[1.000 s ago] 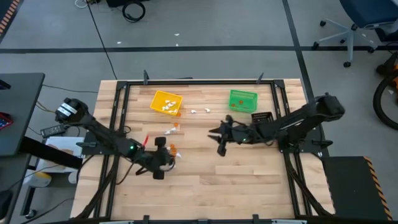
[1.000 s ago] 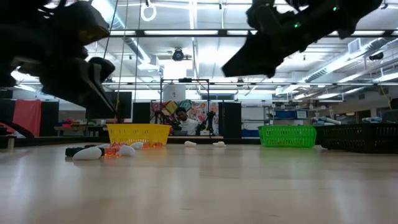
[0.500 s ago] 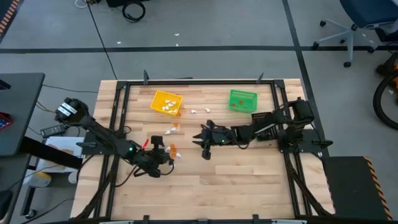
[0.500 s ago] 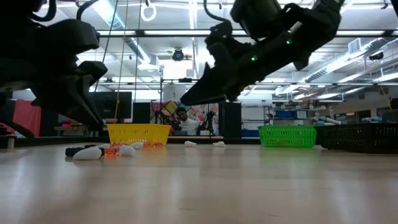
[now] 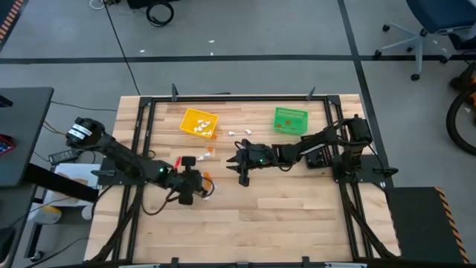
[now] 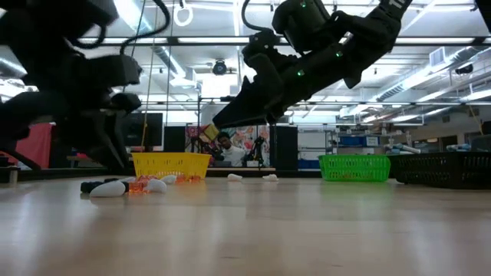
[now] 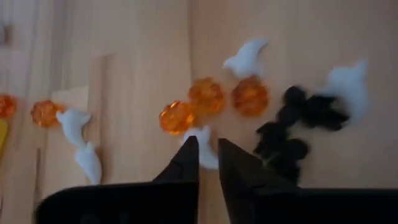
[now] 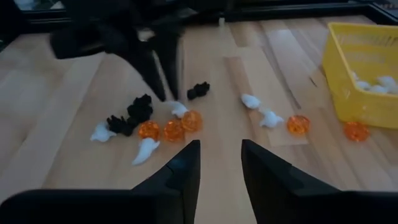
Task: Sort Halloween decoration
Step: Put the orange pumpkin toy into the green bin
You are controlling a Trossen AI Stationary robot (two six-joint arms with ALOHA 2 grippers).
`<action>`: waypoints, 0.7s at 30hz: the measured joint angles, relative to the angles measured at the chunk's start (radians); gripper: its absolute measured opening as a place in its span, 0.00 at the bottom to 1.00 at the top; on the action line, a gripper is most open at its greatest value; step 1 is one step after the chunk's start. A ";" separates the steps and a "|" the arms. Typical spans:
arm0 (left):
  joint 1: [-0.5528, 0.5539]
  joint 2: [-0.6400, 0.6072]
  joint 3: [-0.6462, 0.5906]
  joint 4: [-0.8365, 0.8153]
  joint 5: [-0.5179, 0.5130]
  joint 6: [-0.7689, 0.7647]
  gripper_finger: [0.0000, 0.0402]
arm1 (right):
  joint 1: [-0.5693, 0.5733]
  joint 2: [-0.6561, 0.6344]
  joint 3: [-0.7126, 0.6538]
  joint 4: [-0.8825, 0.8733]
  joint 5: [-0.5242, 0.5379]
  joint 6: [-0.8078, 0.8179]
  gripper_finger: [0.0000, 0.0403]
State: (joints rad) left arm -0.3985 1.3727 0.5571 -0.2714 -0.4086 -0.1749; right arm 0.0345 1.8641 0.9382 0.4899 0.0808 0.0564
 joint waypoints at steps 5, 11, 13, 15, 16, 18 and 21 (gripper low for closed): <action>0.063 0.000 0.000 -0.065 0.046 0.033 0.22 | 0.000 0.008 0.000 0.029 -0.009 -0.028 0.36; 0.106 0.000 0.000 -0.104 0.119 0.033 0.29 | 0.000 0.077 0.065 0.046 -0.051 -0.015 0.43; 0.111 0.000 0.001 -0.102 0.133 0.026 0.29 | 0.002 0.114 0.112 0.045 -0.073 -0.015 0.44; 0.110 0.000 0.001 -0.098 0.137 0.010 0.29 | 0.004 0.151 0.161 0.039 -0.101 -0.015 0.45; 0.108 0.000 0.001 -0.097 0.139 0.000 0.29 | 0.004 0.173 0.190 0.027 -0.117 -0.018 0.45; 0.103 0.000 0.001 -0.084 0.145 -0.030 0.29 | 0.008 0.206 0.235 -0.005 -0.134 -0.030 0.46; 0.088 0.001 0.000 -0.047 0.156 -0.067 0.29 | 0.011 0.261 0.290 -0.034 -0.138 -0.061 0.46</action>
State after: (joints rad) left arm -0.3109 1.3739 0.5571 -0.3187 -0.2523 -0.2423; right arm 0.0458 2.1251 1.2287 0.4562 -0.0571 -0.0047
